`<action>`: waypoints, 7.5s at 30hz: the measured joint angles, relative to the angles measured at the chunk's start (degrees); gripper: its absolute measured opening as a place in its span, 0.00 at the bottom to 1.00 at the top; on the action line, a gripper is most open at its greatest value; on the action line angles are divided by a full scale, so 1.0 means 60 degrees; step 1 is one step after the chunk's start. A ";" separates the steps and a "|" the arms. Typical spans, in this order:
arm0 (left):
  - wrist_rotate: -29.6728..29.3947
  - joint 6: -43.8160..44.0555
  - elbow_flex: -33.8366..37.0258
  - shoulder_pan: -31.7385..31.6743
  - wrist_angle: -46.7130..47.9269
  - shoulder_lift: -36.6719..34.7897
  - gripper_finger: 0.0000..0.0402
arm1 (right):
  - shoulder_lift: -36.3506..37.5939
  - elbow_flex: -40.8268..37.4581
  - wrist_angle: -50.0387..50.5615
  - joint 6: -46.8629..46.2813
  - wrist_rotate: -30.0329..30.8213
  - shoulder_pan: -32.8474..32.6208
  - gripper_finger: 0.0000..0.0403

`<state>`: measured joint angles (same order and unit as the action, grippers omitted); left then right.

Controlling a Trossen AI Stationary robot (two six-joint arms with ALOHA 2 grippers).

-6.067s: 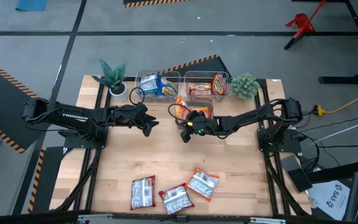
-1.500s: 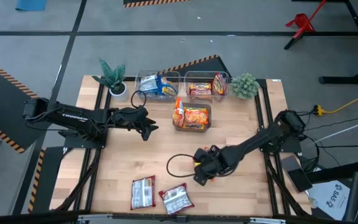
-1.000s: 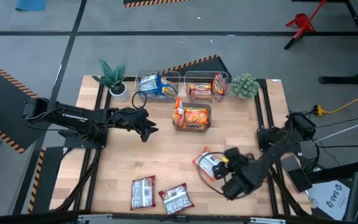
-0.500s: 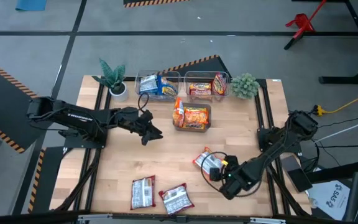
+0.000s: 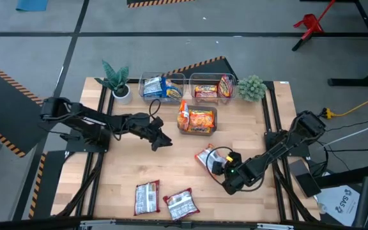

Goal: Sort Maruchan noodles
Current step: Put the orange noodle pack into the black bin, then put the red noodle pack into the right transparent bin

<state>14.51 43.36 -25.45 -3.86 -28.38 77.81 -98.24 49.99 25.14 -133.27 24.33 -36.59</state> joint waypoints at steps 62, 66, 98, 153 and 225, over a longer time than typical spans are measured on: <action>-0.0602 0.0398 -0.0284 0.0476 -0.2710 0.3772 0.43 | -0.1202 -0.0046 -0.4885 0.7095 0.0402 0.3128 0.75; -0.0396 0.0349 -0.0666 0.0463 -0.2808 0.4210 0.43 | -0.1209 -0.0050 -0.5057 0.7281 0.0365 0.3250 0.75; 0.3621 0.1740 -0.1170 -0.0245 -0.1294 0.2140 0.43 | 0.0046 -0.0011 -0.5337 0.9190 -0.0635 0.3305 0.21; 0.2930 0.2006 -0.1180 -0.1690 -0.1021 0.0038 0.43 | 0.2284 0.0777 -0.0756 1.6552 -0.4161 0.8673 0.25; 0.2427 -0.1015 -0.1169 0.1676 0.7994 -0.4198 0.42 | 0.4295 0.0085 -0.3955 1.8333 -0.1995 0.5867 0.30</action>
<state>29.07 37.27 -32.47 6.20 19.59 52.62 -72.47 50.50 1.41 -23.27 12.36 -1.39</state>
